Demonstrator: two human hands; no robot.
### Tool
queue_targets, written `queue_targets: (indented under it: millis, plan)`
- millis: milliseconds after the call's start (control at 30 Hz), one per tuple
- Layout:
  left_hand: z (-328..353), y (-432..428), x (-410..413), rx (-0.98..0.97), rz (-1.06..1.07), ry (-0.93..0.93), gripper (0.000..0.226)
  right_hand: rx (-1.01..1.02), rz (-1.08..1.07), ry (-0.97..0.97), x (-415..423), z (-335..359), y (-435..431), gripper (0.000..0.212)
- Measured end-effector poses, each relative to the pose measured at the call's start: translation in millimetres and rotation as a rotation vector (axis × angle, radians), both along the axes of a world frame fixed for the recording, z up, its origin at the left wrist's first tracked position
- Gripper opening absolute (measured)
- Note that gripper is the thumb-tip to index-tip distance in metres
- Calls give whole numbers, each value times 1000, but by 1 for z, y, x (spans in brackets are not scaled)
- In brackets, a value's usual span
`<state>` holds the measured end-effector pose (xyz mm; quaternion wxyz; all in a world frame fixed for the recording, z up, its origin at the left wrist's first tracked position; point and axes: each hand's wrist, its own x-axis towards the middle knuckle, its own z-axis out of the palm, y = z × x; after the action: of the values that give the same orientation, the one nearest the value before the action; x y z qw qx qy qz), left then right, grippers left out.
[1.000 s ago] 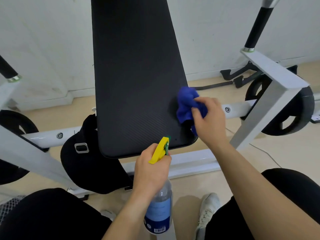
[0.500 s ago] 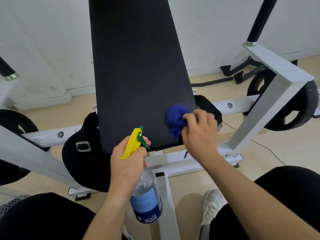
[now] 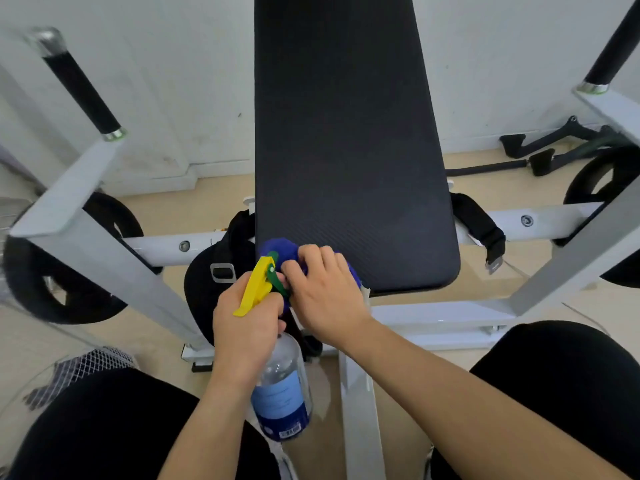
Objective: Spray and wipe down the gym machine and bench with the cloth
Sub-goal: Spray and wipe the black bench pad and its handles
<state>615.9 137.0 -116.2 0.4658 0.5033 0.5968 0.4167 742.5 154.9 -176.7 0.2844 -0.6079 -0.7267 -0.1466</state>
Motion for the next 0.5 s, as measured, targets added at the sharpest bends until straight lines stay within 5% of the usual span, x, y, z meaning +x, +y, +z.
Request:
queue_targets:
  millis: [167,500]
  plan:
    - [7,4,6,-19,-36,-34,36,11,53,-17,33,6,-12,12]
    - [5,8,1,-71,-125,-60,37,38,-360,230,110,9,-46,22]
